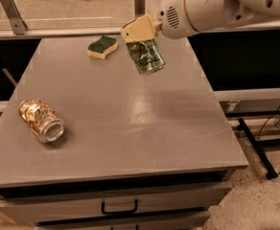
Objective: Place green can upright
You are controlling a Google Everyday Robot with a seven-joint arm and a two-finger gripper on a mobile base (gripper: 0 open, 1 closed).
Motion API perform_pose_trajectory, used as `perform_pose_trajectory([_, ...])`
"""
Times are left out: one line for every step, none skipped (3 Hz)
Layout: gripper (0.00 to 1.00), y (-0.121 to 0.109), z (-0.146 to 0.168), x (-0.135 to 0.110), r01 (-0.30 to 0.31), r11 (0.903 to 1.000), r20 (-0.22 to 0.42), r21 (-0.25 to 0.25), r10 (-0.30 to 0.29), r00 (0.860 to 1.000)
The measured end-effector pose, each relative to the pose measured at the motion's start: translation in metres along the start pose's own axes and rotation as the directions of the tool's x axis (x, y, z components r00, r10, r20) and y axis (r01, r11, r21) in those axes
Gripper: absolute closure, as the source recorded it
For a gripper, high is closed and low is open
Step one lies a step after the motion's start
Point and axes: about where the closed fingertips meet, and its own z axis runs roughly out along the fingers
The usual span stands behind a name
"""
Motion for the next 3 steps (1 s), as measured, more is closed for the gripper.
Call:
perform_pose_trajectory([1.00,-0.021,0.016,-0.018,0.013,0.9995,0.190,-0.028,-0.007,0.982])
perform_pose_trajectory([1.00,-0.036,0.035,-0.024,0.073,0.9970,0.313,-0.027,-0.061,0.948])
perform_pose_trajectory([1.00,-0.041,0.054,-0.017,0.134,0.9908,0.368,0.014,-0.130,0.921])
